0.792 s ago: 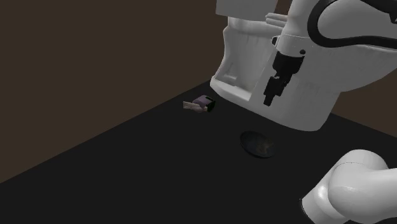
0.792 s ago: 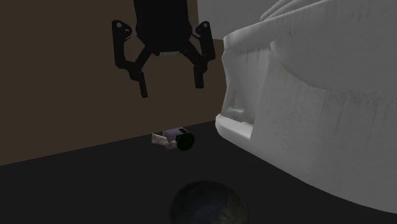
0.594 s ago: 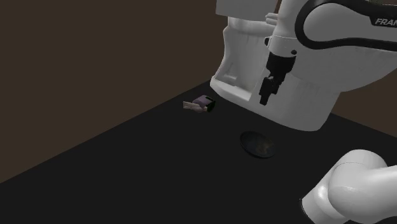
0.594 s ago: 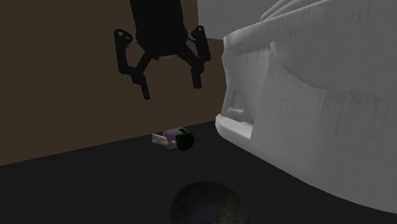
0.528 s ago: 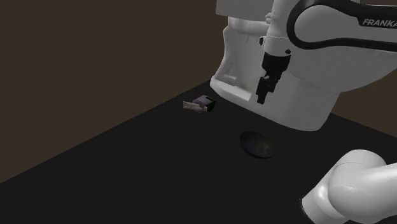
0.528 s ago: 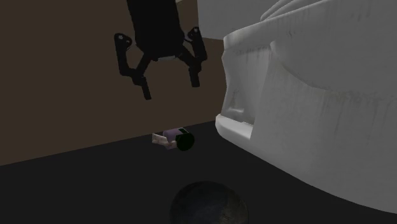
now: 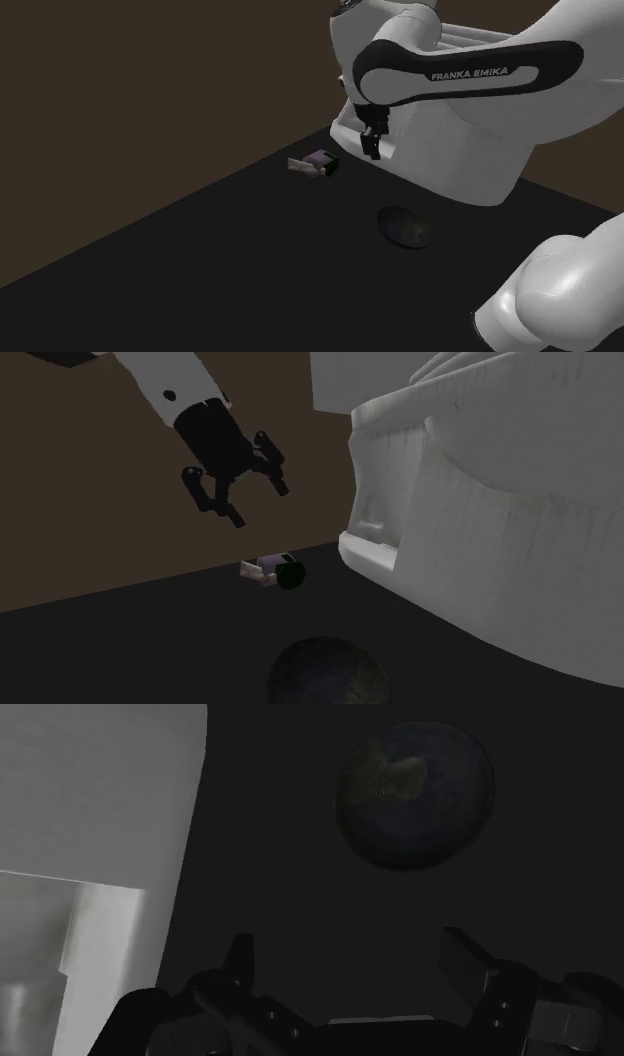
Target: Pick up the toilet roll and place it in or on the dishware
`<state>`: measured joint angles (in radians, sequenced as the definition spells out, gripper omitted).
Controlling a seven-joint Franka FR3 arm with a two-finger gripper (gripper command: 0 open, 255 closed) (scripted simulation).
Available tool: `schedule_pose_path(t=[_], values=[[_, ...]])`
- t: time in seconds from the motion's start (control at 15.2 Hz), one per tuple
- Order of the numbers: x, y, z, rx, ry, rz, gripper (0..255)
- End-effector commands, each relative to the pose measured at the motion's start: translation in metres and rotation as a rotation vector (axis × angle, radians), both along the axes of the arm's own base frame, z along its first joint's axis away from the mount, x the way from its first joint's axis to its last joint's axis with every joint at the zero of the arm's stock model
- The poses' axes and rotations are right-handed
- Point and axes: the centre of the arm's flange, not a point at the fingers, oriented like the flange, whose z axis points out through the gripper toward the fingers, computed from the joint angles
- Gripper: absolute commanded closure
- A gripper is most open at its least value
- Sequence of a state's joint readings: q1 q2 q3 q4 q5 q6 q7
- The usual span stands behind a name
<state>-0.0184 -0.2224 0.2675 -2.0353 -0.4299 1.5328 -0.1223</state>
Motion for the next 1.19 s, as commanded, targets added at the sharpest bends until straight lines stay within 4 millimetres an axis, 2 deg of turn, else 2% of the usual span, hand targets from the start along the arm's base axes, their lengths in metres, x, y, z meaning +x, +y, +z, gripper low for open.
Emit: schedule_pose_path(t=[0.0, 0.53, 0.86, 1.12], values=[[0.025, 0.012, -0.02, -0.087, 0.045, 0.063, 0], [0.106, 0.057, -0.115, -0.42, 0.221, 0.301, 0], [0.143, 0.077, -0.188, -0.628, 0.331, 0.45, 0], [0.164, 0.084, -0.251, -0.794, 0.419, 0.569, 0]])
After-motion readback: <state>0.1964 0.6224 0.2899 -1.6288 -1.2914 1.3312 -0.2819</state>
